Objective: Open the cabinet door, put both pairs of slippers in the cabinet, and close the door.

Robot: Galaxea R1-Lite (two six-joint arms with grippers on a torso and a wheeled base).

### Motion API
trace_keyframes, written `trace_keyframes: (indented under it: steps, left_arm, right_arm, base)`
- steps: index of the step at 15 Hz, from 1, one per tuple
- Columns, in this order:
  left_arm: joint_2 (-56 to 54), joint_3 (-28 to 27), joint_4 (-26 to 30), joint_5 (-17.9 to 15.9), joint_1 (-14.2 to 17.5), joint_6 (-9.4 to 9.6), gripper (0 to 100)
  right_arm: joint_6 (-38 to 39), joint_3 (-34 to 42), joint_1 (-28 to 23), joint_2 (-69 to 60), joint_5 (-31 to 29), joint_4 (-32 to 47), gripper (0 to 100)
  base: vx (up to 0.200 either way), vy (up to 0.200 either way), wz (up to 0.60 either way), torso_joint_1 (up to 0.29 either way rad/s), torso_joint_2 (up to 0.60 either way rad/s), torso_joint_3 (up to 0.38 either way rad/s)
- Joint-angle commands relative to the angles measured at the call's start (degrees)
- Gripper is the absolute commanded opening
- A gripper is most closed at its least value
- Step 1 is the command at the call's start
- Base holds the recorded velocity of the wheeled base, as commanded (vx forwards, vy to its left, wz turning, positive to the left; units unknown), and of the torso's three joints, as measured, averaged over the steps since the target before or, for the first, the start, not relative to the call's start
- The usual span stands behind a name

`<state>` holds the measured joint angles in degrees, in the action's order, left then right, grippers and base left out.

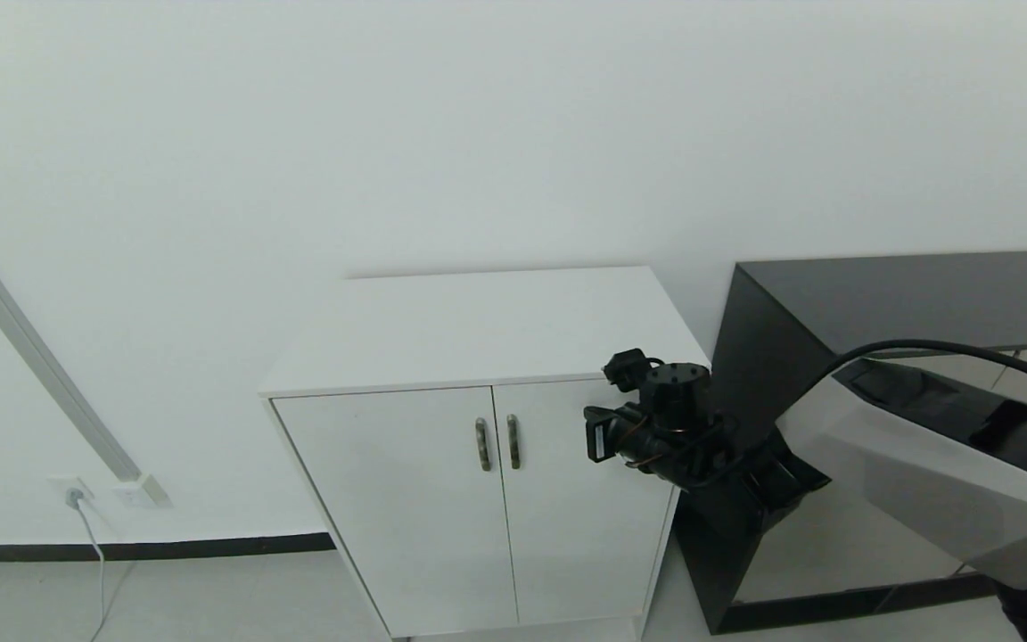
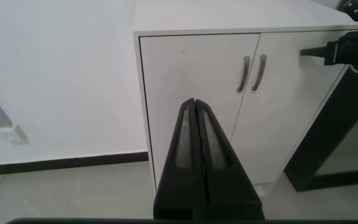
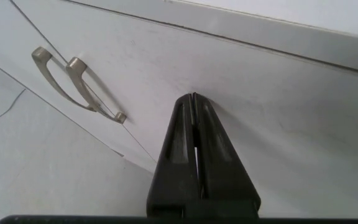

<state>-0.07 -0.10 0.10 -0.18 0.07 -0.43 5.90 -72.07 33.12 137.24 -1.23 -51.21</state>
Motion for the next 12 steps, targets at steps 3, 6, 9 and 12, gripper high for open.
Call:
trace_keyframes:
  steps: [3, 6, 9, 12]
  left_arm:
    - [0.07, 0.01, -0.01, 0.01, 0.01, -0.01, 0]
    - [0.07, 0.01, -0.01, 0.01, 0.01, -0.01, 0]
    - [0.07, 0.01, -0.01, 0.01, 0.01, -0.01, 0]
    - [0.07, 0.01, -0.01, 0.01, 0.01, -0.01, 0]
  right_arm:
    - [-0.01, 9.4, 0.36, -7.16, 0.0, -3.1, 0]
    - [-0.01, 17.84, 0.72, -13.93, -0.09, -6.97, 0]
    - [-0.01, 24.7, 0.1, -19.64, -0.97, -10.22, 0]
    - [-0.19, 33.84, -4.38, -24.21, -9.32, -18.13, 0]
  base:
    - [0.0, 0.0, 0.0, 0.0, 0.0, 0.0]
    - [0.0, 0.0, 0.0, 0.0, 0.0, 0.0]
    - [0.0, 0.0, 0.0, 0.0, 0.0, 0.0]
    - [0.0, 0.0, 0.0, 0.0, 0.0, 0.0]
